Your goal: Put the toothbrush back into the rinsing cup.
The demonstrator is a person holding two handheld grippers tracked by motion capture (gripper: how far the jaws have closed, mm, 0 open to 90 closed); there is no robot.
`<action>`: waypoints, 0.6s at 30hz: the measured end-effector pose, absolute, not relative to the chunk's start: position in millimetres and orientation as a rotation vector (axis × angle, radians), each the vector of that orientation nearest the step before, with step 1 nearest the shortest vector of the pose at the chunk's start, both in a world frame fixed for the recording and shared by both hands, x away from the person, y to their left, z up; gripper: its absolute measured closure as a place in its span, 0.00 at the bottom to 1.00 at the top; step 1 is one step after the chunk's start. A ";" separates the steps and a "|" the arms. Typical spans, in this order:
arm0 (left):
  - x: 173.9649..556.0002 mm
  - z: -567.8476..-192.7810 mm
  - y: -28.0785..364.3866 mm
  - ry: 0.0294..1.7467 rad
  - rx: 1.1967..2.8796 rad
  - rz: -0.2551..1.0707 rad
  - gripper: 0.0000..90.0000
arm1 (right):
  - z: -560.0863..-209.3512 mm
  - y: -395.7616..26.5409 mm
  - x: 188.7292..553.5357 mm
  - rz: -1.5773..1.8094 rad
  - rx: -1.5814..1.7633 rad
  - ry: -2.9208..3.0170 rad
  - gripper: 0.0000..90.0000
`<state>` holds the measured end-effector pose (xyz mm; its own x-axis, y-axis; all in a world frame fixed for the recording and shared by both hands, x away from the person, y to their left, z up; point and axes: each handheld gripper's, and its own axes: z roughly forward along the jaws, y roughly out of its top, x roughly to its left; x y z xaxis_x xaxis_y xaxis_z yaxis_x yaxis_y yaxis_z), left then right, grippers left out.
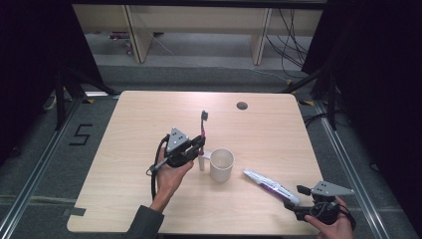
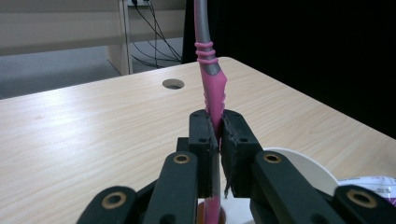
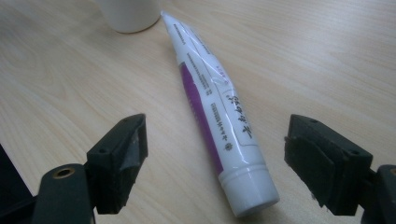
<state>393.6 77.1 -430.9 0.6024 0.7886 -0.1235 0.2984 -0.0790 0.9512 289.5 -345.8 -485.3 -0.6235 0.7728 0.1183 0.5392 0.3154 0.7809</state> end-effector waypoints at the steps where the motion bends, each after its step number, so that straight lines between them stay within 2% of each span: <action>1: 393.2 -431.8 78.0 0.915 1.658 0.520 0.92 | -485.1 -346.7 290.4 1.197 1.158 2.305 0.24; 18: 387.7 -448.1 83.0 0.921 1.716 0.501 0.92 | -484.8 -344.9 288.0 1.213 1.191 2.312 0.25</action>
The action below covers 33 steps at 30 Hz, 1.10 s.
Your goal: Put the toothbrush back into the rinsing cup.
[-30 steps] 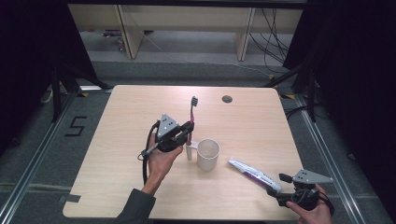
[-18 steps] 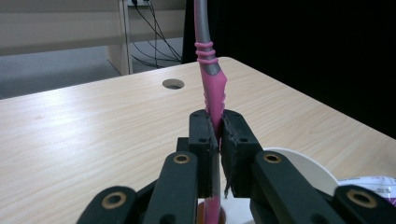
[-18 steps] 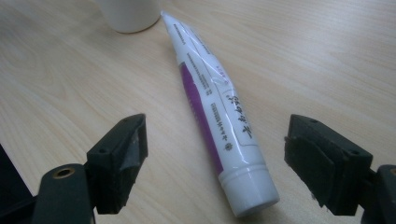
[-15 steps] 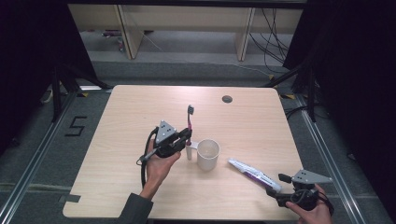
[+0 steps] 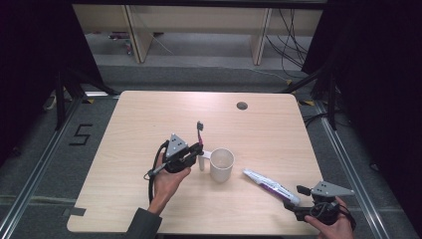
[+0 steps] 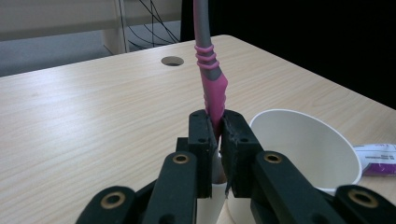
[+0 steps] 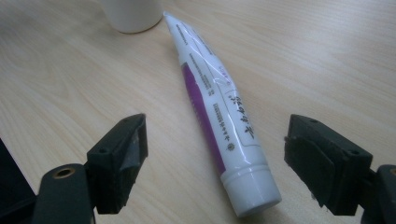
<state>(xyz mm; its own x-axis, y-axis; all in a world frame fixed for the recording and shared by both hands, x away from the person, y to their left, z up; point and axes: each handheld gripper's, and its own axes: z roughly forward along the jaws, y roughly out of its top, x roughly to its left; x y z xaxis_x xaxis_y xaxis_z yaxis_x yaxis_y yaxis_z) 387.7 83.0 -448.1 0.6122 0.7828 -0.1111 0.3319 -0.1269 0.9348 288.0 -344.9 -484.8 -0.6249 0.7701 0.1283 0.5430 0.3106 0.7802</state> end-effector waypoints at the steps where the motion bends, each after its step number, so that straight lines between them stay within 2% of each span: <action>1: 387.5 -449.6 84.1 0.920 1.723 0.503 0.92 | -484.2 -345.0 287.7 1.213 1.192 2.319 0.25; 24: 384.0 -456.2 83.7 0.923 1.754 0.497 0.88 | -484.0 -346.2 288.6 1.188 1.149 2.320 0.25; 33: 382.4 -453.0 85.5 0.922 1.749 0.508 0.76 | -484.3 -346.1 289.0 1.196 1.143 2.309 0.25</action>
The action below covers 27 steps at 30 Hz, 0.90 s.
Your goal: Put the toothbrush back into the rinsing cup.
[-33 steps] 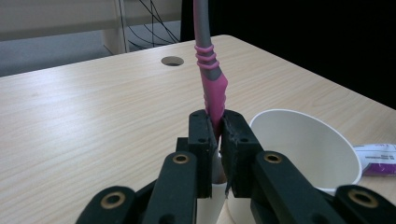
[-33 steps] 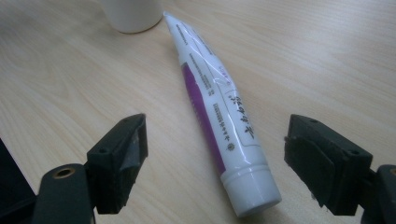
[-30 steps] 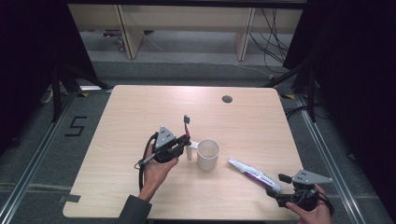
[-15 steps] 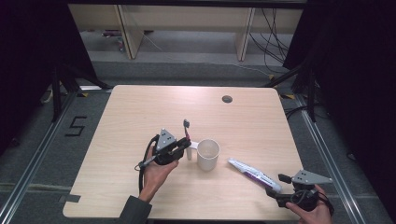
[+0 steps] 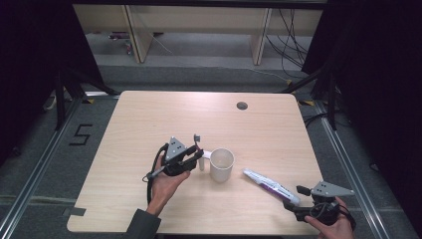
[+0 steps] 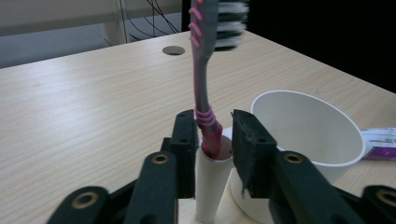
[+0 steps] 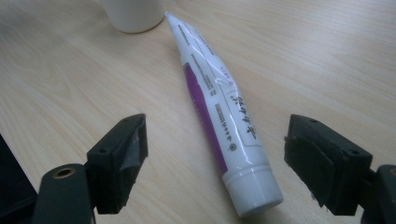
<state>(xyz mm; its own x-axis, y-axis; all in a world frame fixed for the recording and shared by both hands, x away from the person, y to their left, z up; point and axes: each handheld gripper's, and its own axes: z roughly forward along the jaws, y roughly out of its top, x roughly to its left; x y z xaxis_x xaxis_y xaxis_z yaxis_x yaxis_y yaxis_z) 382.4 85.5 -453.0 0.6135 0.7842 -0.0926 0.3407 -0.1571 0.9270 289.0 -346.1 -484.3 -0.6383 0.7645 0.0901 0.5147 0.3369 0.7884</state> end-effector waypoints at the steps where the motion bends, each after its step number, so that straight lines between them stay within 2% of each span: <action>1: 382.2 -452.7 85.6 0.922 1.750 0.507 0.71 | -484.2 -346.0 288.6 1.193 1.151 2.314 0.25; 3: 381.0 -451.8 85.9 0.925 1.746 0.513 0.64 | -484.2 -346.0 288.8 1.199 1.143 2.308 0.25; 4: 380.6 -451.0 86.4 0.932 1.747 0.512 0.64 | -484.2 -345.6 288.6 1.203 1.154 2.314 0.25; 6: 379.5 -449.7 87.8 0.960 1.741 0.509 0.53 | -483.9 -346.0 288.5 1.190 1.150 2.320 0.25; 7: 379.5 -449.7 87.8 0.960 1.741 0.509 0.51 | -483.9 -346.0 288.5 1.190 1.150 2.320 0.25; 21: 364.4 -448.0 105.9 0.988 1.786 0.481 0.39 | -483.5 -347.0 289.0 1.204 1.152 2.302 0.25; 27: 357.3 -452.6 118.0 1.004 1.817 0.494 0.38 | -483.7 -346.6 289.2 1.208 1.150 2.302 0.25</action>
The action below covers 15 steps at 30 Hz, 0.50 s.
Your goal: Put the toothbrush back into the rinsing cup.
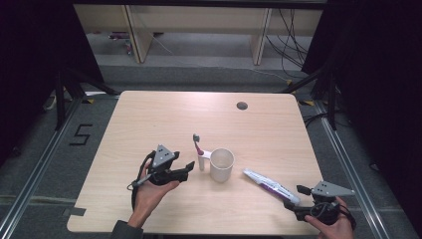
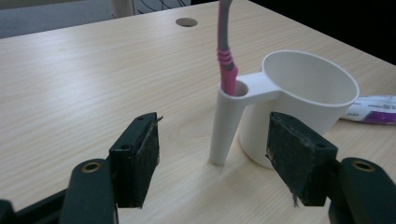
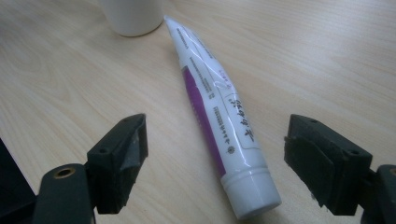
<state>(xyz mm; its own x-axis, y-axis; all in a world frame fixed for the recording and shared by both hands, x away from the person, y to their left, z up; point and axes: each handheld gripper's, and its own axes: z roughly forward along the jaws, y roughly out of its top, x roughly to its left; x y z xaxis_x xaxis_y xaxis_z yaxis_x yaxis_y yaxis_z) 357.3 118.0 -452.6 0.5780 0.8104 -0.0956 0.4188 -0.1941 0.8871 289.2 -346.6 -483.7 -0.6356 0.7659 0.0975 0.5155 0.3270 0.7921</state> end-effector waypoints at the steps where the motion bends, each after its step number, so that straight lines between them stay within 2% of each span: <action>1: 356.3 -453.9 120.1 1.010 1.817 0.492 0.38 | -483.8 -346.2 289.0 1.212 1.157 2.303 0.25; 15: 336.9 -469.4 125.7 0.986 1.903 0.451 0.30 | -483.7 -347.5 289.4 1.204 1.149 2.301 0.25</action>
<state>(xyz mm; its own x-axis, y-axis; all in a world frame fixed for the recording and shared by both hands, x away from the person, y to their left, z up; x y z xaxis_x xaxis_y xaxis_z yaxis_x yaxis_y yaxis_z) 336.9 125.7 -469.4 0.6124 0.7860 -0.0841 0.4506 -0.2598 0.8541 289.4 -347.5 -483.7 -0.6351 0.7666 0.0945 0.5147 0.3287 0.7919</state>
